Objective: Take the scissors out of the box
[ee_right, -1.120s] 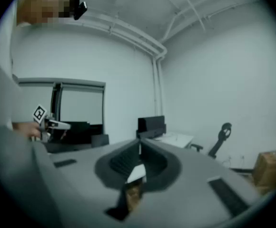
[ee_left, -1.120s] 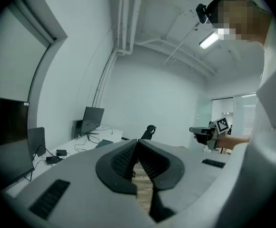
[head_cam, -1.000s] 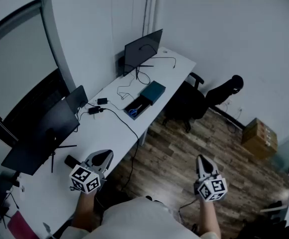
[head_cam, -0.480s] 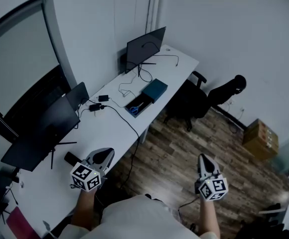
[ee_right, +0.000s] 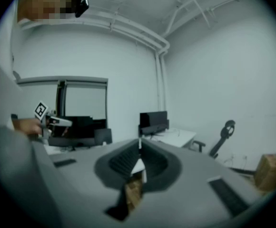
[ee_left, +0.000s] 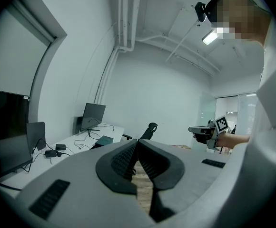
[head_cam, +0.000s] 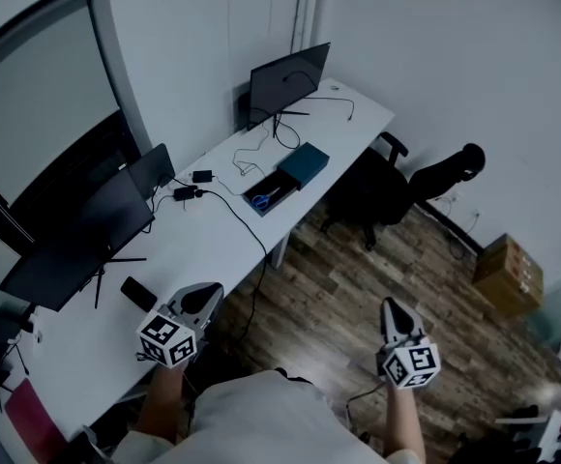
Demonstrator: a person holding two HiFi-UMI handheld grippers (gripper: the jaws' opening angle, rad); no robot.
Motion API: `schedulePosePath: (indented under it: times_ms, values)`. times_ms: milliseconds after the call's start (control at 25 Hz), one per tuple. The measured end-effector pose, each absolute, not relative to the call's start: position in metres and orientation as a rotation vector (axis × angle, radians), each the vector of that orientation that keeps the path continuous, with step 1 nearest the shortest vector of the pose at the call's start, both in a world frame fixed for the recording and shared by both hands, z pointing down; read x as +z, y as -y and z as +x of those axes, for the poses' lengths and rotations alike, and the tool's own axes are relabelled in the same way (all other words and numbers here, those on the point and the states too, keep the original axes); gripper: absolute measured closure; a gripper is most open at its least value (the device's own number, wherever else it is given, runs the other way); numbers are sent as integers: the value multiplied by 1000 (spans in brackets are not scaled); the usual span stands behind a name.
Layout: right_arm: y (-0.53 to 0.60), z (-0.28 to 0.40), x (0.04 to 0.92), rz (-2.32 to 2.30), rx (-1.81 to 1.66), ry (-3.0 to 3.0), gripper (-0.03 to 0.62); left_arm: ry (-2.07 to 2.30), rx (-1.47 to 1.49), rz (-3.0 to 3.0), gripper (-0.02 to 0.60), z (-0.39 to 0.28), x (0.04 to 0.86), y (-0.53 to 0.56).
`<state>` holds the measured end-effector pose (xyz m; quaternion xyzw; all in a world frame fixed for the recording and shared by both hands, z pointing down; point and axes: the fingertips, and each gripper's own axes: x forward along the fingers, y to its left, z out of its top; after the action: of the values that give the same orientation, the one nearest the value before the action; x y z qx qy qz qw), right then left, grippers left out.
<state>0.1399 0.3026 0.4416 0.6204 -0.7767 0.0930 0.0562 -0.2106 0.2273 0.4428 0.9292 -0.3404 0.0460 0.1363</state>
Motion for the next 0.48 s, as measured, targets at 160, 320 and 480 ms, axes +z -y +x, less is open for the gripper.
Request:
schedulePosePath:
  times_ms: [160, 320, 480]
  values:
    - [-304, 145, 449, 1807, 275, 2370, 560, 1018, 123, 2674, 546, -197, 445, -238]
    - [-303, 152, 451, 1765, 264, 2397, 560, 1041, 126, 2669, 546, -183, 448, -245]
    - [-300, 159, 455, 1746, 267, 2414, 559, 1047, 127, 2671, 546, -171, 449, -247]
